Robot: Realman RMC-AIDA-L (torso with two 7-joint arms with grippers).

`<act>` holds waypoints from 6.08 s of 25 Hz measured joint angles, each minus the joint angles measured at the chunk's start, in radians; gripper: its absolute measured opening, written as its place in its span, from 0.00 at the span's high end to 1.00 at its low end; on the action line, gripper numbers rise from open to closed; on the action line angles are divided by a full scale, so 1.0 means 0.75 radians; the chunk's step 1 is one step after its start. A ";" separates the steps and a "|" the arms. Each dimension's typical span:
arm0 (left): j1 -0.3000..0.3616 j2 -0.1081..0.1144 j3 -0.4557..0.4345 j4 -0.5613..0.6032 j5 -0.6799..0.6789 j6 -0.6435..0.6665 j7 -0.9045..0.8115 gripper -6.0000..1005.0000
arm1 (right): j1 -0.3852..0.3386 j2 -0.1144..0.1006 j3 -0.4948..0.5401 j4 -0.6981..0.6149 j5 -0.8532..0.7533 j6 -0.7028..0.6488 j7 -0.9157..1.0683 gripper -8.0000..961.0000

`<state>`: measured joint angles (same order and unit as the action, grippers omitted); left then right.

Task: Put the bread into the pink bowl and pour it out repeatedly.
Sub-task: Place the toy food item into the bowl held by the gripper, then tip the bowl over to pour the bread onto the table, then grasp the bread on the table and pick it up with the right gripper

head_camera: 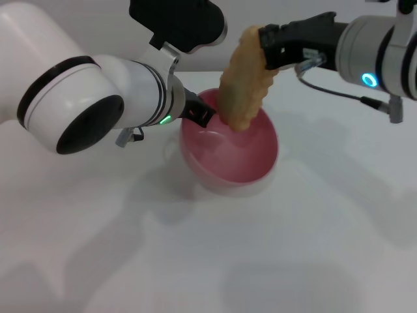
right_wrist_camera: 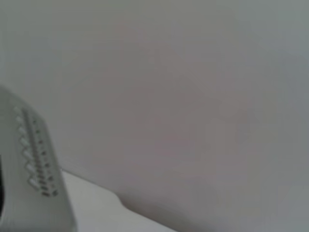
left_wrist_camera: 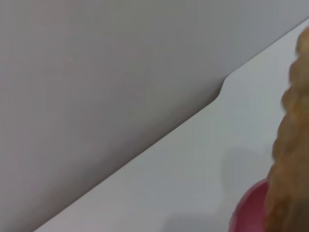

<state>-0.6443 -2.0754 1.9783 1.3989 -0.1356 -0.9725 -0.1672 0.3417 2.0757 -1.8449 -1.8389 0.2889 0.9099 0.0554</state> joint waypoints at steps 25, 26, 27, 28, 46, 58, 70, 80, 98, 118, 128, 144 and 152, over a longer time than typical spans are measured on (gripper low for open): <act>-0.001 0.004 0.016 0.030 0.160 0.013 0.167 0.91 | -0.231 0.007 0.343 -0.060 -0.236 0.101 0.104 0.45; -0.001 0.004 0.027 0.039 0.179 0.015 0.180 0.91 | -0.247 0.008 0.350 -0.049 -0.236 0.100 0.104 0.47; 0.001 0.004 0.046 0.050 0.214 0.020 0.188 0.91 | -0.262 0.010 0.352 -0.038 -0.235 0.098 0.103 0.49; 0.003 0.004 0.064 0.058 0.248 0.024 0.195 0.91 | -0.269 0.010 0.352 -0.027 -0.235 0.096 0.103 0.52; 0.005 -0.003 0.389 0.091 0.708 0.077 0.229 0.91 | -0.259 0.004 0.290 0.111 -0.198 0.089 0.100 0.74; 0.012 0.002 0.160 0.152 0.682 -0.148 -0.125 0.91 | -0.206 0.001 0.078 0.153 0.112 0.037 -0.080 0.67; 0.072 0.016 -0.113 0.160 0.361 -0.237 -0.076 0.91 | -0.062 0.000 -0.167 0.227 0.114 0.078 0.069 0.43; 0.096 0.018 -0.223 0.124 0.291 -0.219 -0.020 0.91 | -0.059 0.003 -0.261 0.221 0.118 0.213 0.166 0.42; 0.058 0.018 -0.239 0.053 0.261 -0.172 0.014 0.91 | -0.045 0.008 -0.329 0.301 0.167 0.204 0.218 0.42; 0.057 0.014 -0.230 0.049 0.258 -0.170 0.014 0.90 | -0.015 0.004 -0.349 0.463 0.251 0.113 0.221 0.43; 0.056 0.016 -0.227 0.051 0.258 -0.173 0.014 0.90 | 0.016 0.001 -0.351 0.515 0.266 0.106 0.193 0.48; 0.057 0.016 -0.234 0.052 0.258 -0.172 0.033 0.90 | -0.034 -0.003 -0.308 0.314 0.128 0.127 0.168 0.66; 0.062 0.016 -0.236 0.053 0.256 -0.170 0.036 0.90 | -0.052 -0.002 -0.284 0.211 0.083 0.150 0.167 0.74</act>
<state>-0.5979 -2.0631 1.8016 1.4389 0.0567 -1.0998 -0.1401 0.3028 2.0740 -2.0580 -1.6809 0.3514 1.0221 0.1805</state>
